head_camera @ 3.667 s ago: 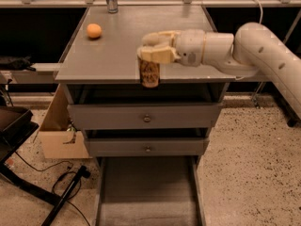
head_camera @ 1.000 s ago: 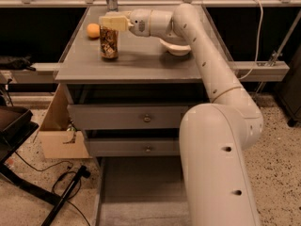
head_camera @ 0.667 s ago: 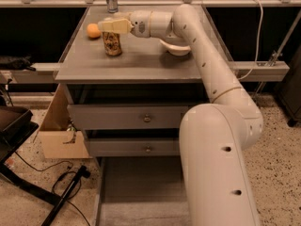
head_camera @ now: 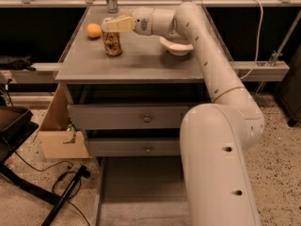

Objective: Pick orange can from bottom drawer and place on counter

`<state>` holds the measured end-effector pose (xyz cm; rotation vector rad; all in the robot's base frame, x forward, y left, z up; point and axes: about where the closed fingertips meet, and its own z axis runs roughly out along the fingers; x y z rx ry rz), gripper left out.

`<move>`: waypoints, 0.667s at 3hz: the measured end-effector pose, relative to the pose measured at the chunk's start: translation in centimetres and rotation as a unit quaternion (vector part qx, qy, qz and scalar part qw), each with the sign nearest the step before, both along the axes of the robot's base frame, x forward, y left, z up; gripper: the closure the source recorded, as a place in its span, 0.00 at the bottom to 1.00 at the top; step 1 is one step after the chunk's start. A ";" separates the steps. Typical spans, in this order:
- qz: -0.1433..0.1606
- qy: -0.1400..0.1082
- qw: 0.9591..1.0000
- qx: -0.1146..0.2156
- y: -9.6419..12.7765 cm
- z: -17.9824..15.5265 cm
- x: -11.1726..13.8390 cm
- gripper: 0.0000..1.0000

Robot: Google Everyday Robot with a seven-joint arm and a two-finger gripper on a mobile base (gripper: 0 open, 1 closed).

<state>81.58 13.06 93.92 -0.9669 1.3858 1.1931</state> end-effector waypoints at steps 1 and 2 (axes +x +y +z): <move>-0.017 -0.022 1.000 -0.010 -5.0 4.6 -2.3 0.00; -0.023 -0.021 0.999 -0.015 -9.6 7.8 -5.5 0.00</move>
Offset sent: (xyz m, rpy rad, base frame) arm -0.1015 -0.1606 0.1152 -0.0431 -0.0417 -0.0780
